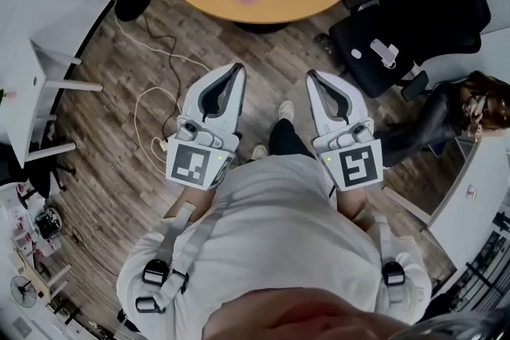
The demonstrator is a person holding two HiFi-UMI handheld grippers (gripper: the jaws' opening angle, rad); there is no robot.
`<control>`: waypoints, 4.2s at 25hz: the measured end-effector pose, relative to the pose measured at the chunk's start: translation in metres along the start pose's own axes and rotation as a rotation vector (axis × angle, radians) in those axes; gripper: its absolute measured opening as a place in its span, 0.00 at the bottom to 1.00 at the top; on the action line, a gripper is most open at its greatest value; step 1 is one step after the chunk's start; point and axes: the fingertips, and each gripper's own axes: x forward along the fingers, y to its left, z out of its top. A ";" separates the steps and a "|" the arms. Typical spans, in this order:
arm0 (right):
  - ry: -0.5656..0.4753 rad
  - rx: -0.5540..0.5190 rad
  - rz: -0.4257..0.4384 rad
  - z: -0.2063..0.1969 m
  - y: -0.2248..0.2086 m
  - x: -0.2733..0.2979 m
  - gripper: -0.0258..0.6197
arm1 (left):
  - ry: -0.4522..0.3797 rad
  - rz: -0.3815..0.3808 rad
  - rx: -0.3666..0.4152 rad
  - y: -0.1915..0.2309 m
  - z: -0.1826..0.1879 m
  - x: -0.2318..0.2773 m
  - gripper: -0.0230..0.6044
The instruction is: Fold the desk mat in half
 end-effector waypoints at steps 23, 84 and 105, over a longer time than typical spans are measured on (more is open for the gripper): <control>-0.003 0.009 0.033 -0.018 -0.183 0.072 0.05 | 0.048 0.043 0.024 0.017 -0.032 0.187 0.04; 0.044 -0.010 0.059 -0.032 -0.253 0.411 0.05 | 0.110 0.037 0.004 0.320 -0.095 0.355 0.05; 0.079 -0.019 0.052 -0.043 -0.261 0.465 0.05 | 0.248 0.111 0.007 0.439 -0.207 0.374 0.08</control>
